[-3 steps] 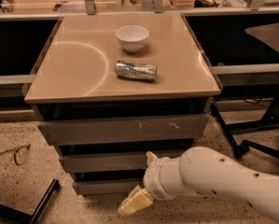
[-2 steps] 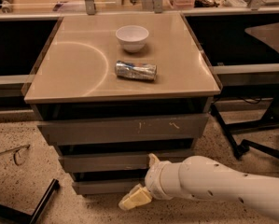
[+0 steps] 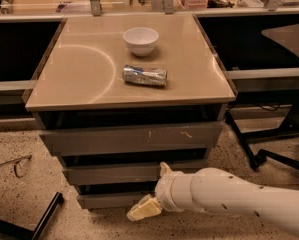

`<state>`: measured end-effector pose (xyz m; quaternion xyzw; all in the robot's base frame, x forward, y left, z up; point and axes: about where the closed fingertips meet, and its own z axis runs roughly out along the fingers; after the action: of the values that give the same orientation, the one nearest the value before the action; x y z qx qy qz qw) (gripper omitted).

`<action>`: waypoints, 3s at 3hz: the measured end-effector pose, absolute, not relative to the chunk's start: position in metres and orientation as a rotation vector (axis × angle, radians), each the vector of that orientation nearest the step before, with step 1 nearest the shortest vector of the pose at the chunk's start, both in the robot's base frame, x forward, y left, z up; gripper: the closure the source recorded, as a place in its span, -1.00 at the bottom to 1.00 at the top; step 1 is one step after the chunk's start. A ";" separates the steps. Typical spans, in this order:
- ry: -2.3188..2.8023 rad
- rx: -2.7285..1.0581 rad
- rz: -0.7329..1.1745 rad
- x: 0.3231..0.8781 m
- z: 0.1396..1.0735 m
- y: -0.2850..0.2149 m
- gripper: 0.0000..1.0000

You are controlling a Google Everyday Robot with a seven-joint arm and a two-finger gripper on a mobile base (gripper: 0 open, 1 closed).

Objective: Open middle drawer

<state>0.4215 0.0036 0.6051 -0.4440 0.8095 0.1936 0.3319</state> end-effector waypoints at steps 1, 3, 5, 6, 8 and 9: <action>2.122 -1.160 0.489 0.431 0.591 0.008 -1.00; 2.148 -1.103 0.396 0.468 0.502 0.012 -1.00; 2.092 -1.042 0.376 0.505 0.484 0.007 -1.00; 2.077 -1.019 0.337 0.530 0.475 0.006 -1.00; 2.088 -1.033 0.335 0.560 0.452 0.012 -1.00; 2.089 -1.059 0.344 0.570 0.444 0.020 -1.00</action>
Offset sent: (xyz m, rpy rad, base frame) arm 0.0738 0.0033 -0.1114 -0.0958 -0.1444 -0.1651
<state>0.5699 0.0203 0.4435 -0.4143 0.8171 0.1346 0.3775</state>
